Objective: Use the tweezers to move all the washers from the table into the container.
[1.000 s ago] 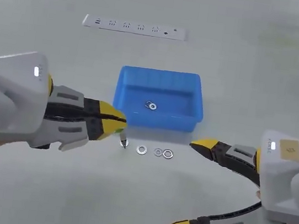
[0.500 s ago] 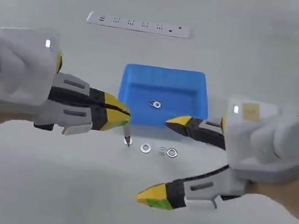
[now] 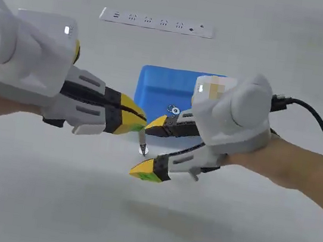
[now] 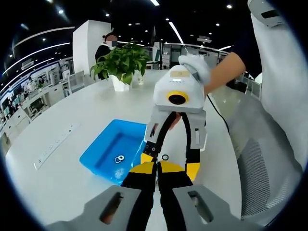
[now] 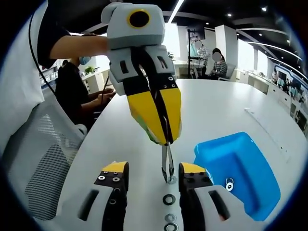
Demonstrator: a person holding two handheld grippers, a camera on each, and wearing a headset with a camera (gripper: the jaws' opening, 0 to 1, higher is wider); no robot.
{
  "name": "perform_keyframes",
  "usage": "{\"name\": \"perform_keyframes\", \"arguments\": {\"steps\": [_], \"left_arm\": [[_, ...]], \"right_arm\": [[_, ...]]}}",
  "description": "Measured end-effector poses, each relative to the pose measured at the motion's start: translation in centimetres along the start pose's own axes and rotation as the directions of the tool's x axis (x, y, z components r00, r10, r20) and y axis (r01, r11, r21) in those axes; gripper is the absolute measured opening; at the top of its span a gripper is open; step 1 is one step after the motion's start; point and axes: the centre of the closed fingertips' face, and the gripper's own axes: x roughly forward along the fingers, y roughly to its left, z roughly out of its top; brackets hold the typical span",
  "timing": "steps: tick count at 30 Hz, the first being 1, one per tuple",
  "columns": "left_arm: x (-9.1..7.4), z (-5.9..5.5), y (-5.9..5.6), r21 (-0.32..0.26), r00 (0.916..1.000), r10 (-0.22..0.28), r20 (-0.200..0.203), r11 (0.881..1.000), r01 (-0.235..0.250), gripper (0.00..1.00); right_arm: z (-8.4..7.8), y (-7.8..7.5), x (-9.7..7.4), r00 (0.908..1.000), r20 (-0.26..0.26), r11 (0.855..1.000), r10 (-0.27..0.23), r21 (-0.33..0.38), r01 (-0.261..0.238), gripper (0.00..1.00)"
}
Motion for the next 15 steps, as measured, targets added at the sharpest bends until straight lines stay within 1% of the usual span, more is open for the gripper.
{"name": "perform_keyframes", "arguments": {"steps": [5, 7, 11, 15], "left_arm": [[0.0, -0.1, -0.1, 0.000, 0.9999, -0.008, -0.008, 1.000, 0.008, 0.05], [0.0, -0.2, -0.1, 0.000, 0.9999, -0.010, -0.011, 1.000, 0.010, 0.05], [-0.1, -0.3, -0.3, 0.007, 0.9997, -0.015, -0.018, 1.000, 0.015, 0.05], [-0.1, -0.4, -0.3, 0.010, 0.9997, -0.013, -0.023, 1.000, 0.013, 0.05]], "right_arm": [[0.0, -0.6, 0.5, 0.9999, -0.009, 1.000, 0.007, -0.004, -0.007, 0.30], [0.1, -0.7, 0.5, 0.9999, -0.013, 1.000, 0.005, -0.019, -0.005, 0.24], [0.1, -1.0, 0.6, 0.9996, -0.027, 1.000, -0.001, -0.024, 0.000, 0.18], [-0.1, -1.2, 0.7, 0.9993, -0.037, 0.999, -0.003, -0.033, 0.002, 0.16]]}}
